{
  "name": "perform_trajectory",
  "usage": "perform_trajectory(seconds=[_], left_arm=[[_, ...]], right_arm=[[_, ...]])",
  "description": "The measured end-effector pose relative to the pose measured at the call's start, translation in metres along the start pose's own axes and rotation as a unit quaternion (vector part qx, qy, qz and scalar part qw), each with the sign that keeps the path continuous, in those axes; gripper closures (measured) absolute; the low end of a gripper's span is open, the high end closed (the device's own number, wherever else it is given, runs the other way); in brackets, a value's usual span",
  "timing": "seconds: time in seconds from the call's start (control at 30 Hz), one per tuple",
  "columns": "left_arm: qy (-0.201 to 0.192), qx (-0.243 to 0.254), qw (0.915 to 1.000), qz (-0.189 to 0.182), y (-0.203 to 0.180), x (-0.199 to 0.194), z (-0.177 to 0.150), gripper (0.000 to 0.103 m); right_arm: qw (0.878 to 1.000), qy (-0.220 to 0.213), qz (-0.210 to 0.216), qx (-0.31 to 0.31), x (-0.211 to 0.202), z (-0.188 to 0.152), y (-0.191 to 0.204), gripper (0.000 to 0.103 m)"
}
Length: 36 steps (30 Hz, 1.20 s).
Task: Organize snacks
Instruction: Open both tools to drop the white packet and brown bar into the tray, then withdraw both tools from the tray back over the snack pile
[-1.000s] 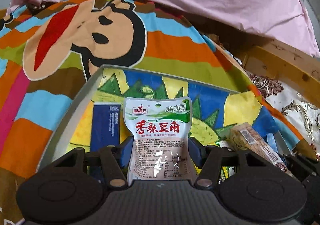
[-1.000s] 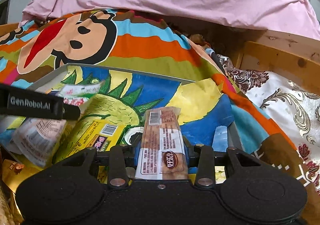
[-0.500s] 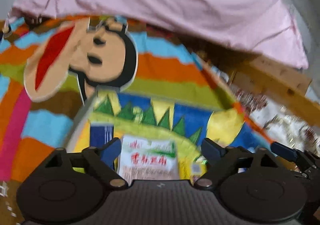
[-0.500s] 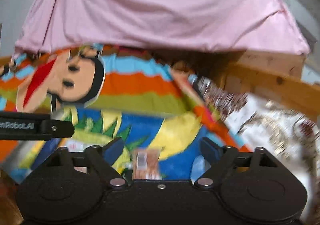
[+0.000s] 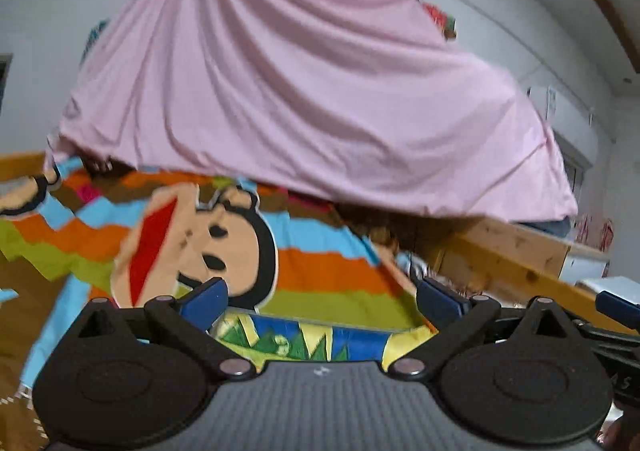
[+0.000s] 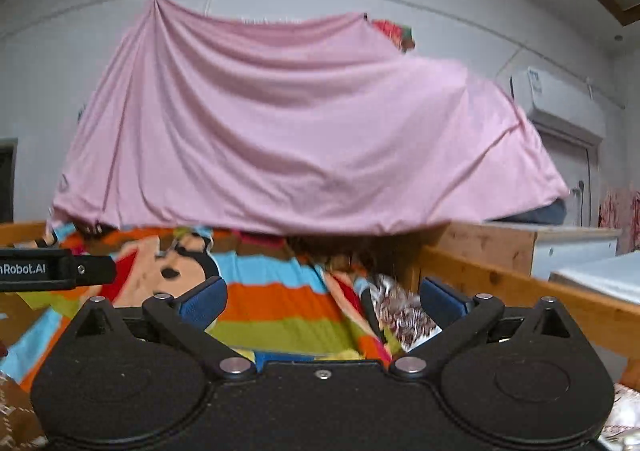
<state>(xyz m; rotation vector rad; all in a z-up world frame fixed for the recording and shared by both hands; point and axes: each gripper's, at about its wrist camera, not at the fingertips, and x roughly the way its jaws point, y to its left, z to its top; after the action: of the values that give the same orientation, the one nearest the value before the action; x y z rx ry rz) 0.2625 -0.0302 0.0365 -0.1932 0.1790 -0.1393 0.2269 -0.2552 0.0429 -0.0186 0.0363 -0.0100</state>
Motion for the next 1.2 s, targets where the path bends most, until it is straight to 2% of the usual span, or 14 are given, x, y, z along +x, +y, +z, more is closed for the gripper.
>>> perform_trajectory(seconds=[0.13,0.27,0.43,0.63,0.8,1.2], left_arm=[[-0.037,0.009,0.9993,0.008,-0.002,-0.034,0.008,0.0],[-0.057,0.01,0.9983,0.009,-0.005,-0.065,0.013,0.0],[-0.064,0.027,0.9975,0.006,-0.01,-0.095,0.008,0.0],[-0.065,0.043,0.997,0.008,-0.012,-0.134,-0.006,0.0],[-0.046,0.045,0.9977,0.023,-0.012,-0.156,-0.03,0.0],[0.015,0.052,0.9978,0.037,-0.005,-0.192,-0.059,0.0]], right_arm=[[1.0,-0.028,0.007,-0.001,-0.035,0.013,-0.002,0.001],[0.999,-0.048,0.01,-0.005,-0.07,0.017,-0.003,0.001],[0.998,-0.063,0.008,-0.008,-0.106,0.019,-0.005,0.001],[0.998,-0.06,0.012,-0.016,-0.142,0.011,-0.007,0.001],[0.999,-0.044,0.015,-0.019,-0.167,0.001,-0.009,0.001],[0.999,0.006,0.026,-0.017,-0.204,-0.022,-0.009,0.001]])
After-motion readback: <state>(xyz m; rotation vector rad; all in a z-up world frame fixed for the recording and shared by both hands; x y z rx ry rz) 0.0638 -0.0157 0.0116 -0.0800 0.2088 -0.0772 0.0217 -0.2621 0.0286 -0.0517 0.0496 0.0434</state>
